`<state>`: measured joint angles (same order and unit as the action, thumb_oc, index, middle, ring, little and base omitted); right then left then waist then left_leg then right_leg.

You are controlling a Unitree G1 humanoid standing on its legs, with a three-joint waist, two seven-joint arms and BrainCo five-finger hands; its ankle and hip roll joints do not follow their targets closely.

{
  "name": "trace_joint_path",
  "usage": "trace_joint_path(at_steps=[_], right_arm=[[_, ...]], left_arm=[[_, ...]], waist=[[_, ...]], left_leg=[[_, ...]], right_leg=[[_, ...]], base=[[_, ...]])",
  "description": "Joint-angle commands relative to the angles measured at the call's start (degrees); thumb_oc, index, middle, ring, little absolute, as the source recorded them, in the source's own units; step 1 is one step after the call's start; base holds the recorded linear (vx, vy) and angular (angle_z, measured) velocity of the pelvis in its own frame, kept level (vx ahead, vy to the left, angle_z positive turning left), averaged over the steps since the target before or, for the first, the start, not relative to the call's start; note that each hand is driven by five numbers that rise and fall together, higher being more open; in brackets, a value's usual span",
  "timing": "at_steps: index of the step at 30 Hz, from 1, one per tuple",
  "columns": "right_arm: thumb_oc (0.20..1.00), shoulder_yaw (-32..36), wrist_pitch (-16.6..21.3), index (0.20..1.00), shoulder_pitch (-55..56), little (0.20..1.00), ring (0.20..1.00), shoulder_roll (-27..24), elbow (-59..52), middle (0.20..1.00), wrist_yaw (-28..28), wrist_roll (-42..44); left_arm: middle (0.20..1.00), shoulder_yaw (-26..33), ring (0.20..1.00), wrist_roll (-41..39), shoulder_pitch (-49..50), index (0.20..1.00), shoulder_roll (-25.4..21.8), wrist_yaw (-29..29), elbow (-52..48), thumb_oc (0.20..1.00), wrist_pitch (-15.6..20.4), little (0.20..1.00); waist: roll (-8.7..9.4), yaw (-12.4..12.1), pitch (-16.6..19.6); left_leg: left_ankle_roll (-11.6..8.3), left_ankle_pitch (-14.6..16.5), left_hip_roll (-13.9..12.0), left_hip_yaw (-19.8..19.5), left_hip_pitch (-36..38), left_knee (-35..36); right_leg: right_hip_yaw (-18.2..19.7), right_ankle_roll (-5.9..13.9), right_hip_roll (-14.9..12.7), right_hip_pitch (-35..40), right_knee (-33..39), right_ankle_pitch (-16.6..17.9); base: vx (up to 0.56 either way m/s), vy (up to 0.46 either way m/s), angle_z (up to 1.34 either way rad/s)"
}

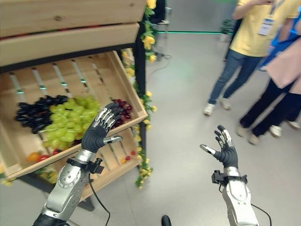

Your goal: Pick up the fruits from the basket on one side to the basket on the other side

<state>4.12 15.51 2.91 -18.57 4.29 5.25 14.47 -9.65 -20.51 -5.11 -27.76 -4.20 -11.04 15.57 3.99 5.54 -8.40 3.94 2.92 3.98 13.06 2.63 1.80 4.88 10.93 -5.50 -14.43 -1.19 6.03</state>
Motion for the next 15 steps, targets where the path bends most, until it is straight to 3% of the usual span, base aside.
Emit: trace_joint_path(at_steps=[1, 3, 4, 6, 8, 9, 11, 12, 13, 14, 15], right_arm=[[1.0, 1.3, 3.1, 1.0, -4.1, 1.0, 1.0, -1.9, -3.1, 1.0, 1.2, -1.8], [1.0, 0.9, 3.0, 1.0, -3.6, 1.0, 1.0, -1.7, -3.2, 1.0, 1.3, -1.9], [1.0, 0.9, 3.1, 1.0, -3.8, 1.0, 1.0, -1.2, -3.2, 1.0, 2.0, -1.7], [1.0, 0.9, 3.0, 1.0, -3.9, 1.0, 1.0, -1.2, -3.1, 1.0, 2.1, -1.7], [1.0, 0.0, 2.9, 1.0, -5.2, 1.0, 1.0, -0.8, -3.0, 1.0, 3.2, -1.8], [1.0, -0.1, 2.8, 1.0, -5.2, 1.0, 1.0, -0.7, -3.1, 1.0, 3.3, -1.9], [1.0, -1.2, 2.6, 1.0, -6.3, 1.0, 1.0, -0.8, -2.8, 1.0, 3.3, -2.0], [1.0, -1.2, 2.5, 1.0, -6.3, 1.0, 1.0, -0.8, -2.8, 1.0, 3.3, -2.1], [1.0, -3.4, 1.9, 1.0, -8.3, 1.0, 1.0, -1.0, -2.4, 1.0, 3.5, -3.7], [1.0, -3.6, 1.8, 1.0, -8.4, 1.0, 1.0, -0.9, -2.4, 1.0, 3.6, -3.8], [1.0, -4.8, 1.4, 1.0, -8.5, 1.0, 1.0, -1.3, -2.5, 1.0, 3.2, -4.7]], left_arm=[[1.0, 4.2, 1.0, 4.0, 0.1, 1.0, -0.3, 2.1, -2.4, 1.0, 3.6, 1.0], [1.0, 4.0, 1.0, 4.7, 0.1, 1.0, -0.1, 2.9, -1.5, 1.0, 3.8, 1.0], [1.0, 3.8, 1.0, 5.5, 0.2, 1.0, 0.0, 3.7, -1.3, 1.0, 3.4, 1.0], [1.0, 3.7, 1.0, 5.6, 0.4, 1.0, 0.1, 3.6, -1.4, 1.0, 3.3, 1.0], [1.0, 4.0, 1.0, 5.5, 0.7, 1.0, -0.1, 4.3, -1.6, 1.0, 2.9, 1.0], [1.0, 4.0, 1.0, 5.5, 0.8, 1.0, -0.1, 4.3, -1.6, 1.0, 2.9, 1.0], [1.0, 4.2, 1.0, 6.0, 1.4, 1.0, -0.6, 4.3, -2.2, 1.0, 2.9, 1.0], [1.0, 4.2, 1.0, 6.0, 1.4, 1.0, -0.6, 4.4, -2.2, 1.0, 2.9, 1.0], [1.0, 5.0, 1.0, 6.3, 3.2, 1.0, -1.1, 4.9, -3.5, 1.0, 2.9, 1.0], [1.0, 5.2, 1.0, 6.3, 3.3, 1.0, -1.1, 4.9, -3.6, 1.0, 3.0, 1.0], [1.0, 4.8, 1.0, 6.1, 3.3, 1.0, -0.9, 5.7, -3.5, 1.0, 2.8, 1.0]], waist=[[-1.48, -1.8, -1.3], [-1.4, -2.0, -1.7], [-1.83, -3.2, -1.3], [-1.8, -3.7, -1.2], [-1.85, -4.9, 0.6], [-1.81, -5.0, 0.5], [-1.58, -5.5, 1.0], [-1.57, -5.6, 1.0], [-1.35, -6.6, 1.6], [-1.33, -6.7, 1.5], [-0.74, -5.1, 1.7]], left_leg=[[-2.07, 1.8, -2.4, -4.9, 0.1, -1.5], [-1.87, 1.5, -3.2, -1.8, 0.6, -1.5], [-1.64, 1.2, -4.2, 2.0, 0.5, -1.3], [-1.74, 1.3, -4.4, 3.4, 0.9, -1.0], [-2.02, 1.9, -5.8, 10.5, 1.3, -1.0], [-2.01, 2.1, -5.8, 10.7, 1.5, -1.0], [-1.87, 2.2, -6.6, 15.4, 2.0, -1.2], [-1.86, 2.2, -6.6, 15.5, 2.1, -1.2], [-1.66, 2.3, -7.9, 21.7, 3.1, -1.7], [-1.7, 2.3, -7.8, 22.0, 3.2, -1.6], [-2.46, 2.2, -9.7, 25.5, 4.6, -2.2]], right_leg=[[-14.2, 0.17, -5.0, 3.3, -2.9, -2.0], [-17.0, -0.69, -6.1, 5.6, -6.8, -4.1], [-23.2, -1.1, -8.6, 8.4, -10.2, -6.1], [-24.4, -0.99, -9.3, 9.9, -9.7, -6.0], [-34.3, 0.91, -14.8, 15.0, -10.5, -3.9], [-34.2, 1.07, -14.8, 15.1, -10.4, -3.8], [-38.9, 1.92, -17.4, 16.6, -10.4, -0.7], [-38.8, 1.95, -17.4, 16.7, -10.3, -0.6], [-48.7, 2.75, -20.8, 18.7, -10.6, 3.0], [-48.4, 2.82, -20.8, 18.6, -10.5, 3.1], [-48.8, 2.45, -19.1, 16.9, -10.2, 2.2]], base=[[-0.2, 0.081, -1.68], [-0.24, 0.053, -1.27], [-0.21, 0.034, -0.62], [-0.14, -0.014, -1.43], [-0.11, -0.068, -2.1], [-0.11, -0.039, -2.0], [-0.07, -0.036, -1.64], [-0.11, -0.143, -1.84], [-0.08, -0.11, -1.69], [-0.1, -0.29, -2.86], [-0.02, -0.186, -2.68]])
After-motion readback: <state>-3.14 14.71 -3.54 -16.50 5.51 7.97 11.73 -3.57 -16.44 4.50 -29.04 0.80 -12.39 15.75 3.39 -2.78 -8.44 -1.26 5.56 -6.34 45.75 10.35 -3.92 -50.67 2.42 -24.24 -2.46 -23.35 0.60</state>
